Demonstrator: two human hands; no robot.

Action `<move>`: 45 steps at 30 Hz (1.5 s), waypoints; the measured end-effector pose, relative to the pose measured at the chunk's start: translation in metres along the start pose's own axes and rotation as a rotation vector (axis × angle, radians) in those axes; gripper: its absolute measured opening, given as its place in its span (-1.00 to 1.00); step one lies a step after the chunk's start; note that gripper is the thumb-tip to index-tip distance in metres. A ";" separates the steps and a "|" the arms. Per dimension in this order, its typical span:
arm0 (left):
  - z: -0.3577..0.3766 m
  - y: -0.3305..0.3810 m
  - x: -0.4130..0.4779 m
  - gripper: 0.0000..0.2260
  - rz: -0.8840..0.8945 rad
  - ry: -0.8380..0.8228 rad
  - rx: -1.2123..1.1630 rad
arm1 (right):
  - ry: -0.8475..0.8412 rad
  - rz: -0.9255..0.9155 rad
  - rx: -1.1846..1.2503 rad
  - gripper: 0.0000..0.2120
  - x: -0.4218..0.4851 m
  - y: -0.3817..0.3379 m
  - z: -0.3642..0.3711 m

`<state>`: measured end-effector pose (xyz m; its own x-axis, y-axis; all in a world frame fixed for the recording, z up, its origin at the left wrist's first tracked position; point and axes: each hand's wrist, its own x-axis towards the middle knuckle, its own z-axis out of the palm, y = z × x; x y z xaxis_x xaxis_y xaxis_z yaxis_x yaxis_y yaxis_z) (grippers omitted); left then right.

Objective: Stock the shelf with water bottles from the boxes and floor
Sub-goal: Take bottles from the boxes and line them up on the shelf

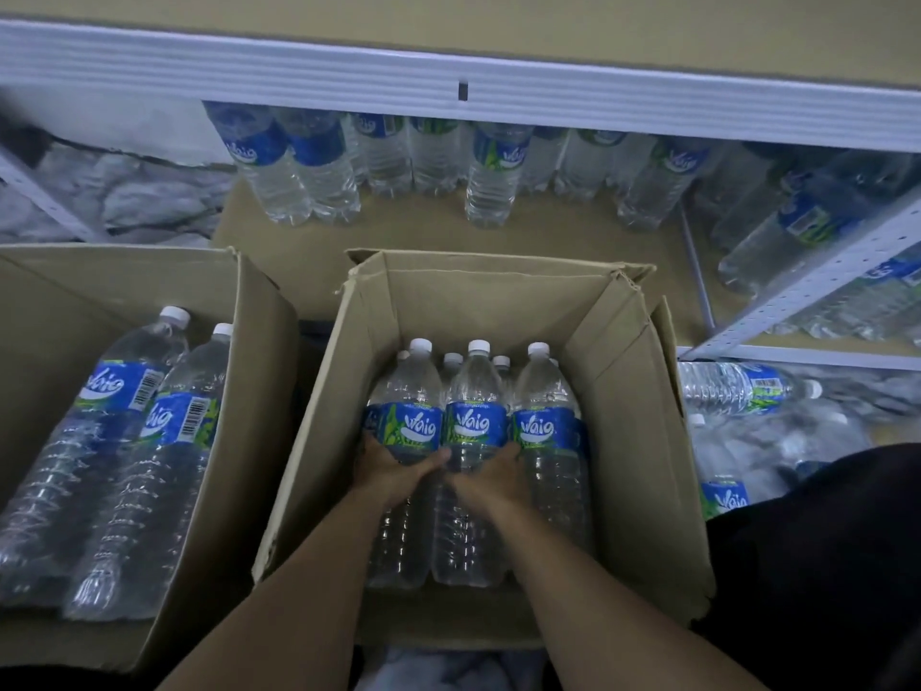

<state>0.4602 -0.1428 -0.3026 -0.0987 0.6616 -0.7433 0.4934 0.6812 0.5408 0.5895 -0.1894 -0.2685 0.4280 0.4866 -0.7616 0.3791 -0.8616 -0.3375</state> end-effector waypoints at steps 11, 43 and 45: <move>-0.002 -0.008 0.007 0.06 -0.031 0.018 -0.076 | 0.006 -0.043 -0.083 0.11 0.009 0.002 -0.002; -0.029 0.093 -0.136 -0.46 0.625 0.240 -0.191 | 0.411 -0.603 0.567 -0.28 -0.086 0.001 -0.109; -0.030 0.110 -0.154 -0.42 0.693 0.238 -0.276 | 0.432 -0.689 0.573 -0.31 -0.107 0.004 -0.132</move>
<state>0.5037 -0.1609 -0.1168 -0.0447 0.9926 -0.1130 0.2810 0.1210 0.9520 0.6538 -0.2253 -0.1153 0.5684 0.8197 -0.0705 0.2522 -0.2552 -0.9334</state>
